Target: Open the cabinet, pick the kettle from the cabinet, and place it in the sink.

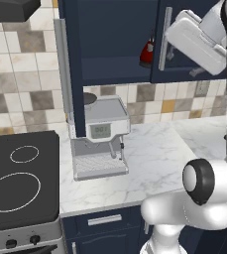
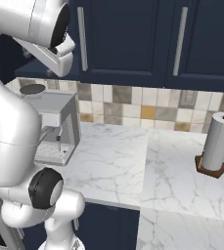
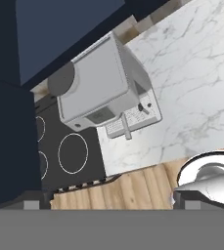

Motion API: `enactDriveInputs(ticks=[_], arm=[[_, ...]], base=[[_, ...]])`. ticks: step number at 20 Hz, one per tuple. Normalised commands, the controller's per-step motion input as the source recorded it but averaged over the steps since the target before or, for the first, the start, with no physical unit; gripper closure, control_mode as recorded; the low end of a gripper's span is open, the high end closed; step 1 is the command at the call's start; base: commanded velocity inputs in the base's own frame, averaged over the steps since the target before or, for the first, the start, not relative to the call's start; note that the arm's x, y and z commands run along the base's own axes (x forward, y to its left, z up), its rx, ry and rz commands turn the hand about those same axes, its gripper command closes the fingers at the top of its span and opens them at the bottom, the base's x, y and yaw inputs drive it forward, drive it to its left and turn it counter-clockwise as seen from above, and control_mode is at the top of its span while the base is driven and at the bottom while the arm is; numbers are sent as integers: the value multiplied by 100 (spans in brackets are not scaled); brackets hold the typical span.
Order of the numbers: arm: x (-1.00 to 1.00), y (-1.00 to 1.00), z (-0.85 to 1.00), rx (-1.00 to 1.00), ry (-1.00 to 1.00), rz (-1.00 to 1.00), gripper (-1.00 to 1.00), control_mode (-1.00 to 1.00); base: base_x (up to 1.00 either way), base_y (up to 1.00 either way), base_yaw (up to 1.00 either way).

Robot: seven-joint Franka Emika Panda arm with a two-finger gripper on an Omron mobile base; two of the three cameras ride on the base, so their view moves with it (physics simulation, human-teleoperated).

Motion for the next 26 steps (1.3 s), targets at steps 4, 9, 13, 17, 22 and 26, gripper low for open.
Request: enactDriveInputs(ticks=[4, 9, 13, 17, 22, 26], arm=[[-1, -21, -8, -6, -15, -1, -100, -100], [-1, -18, -9, -11, -18, 0, -100, -100], [0, -18, -11, -11, -13, 0, -100, -100], [0, -16, -13, -10, -11, -1, -100, -100], [2, -16, -12, -6, -2, 0, -100, -100], [10, -12, -8, -4, -4, -1, -100, -100]], base=[[0, 0, 0], [0, 0, 0], [0, 0, 0], [0, 0, 0], [0, 0, 0], [0, 0, 0]])
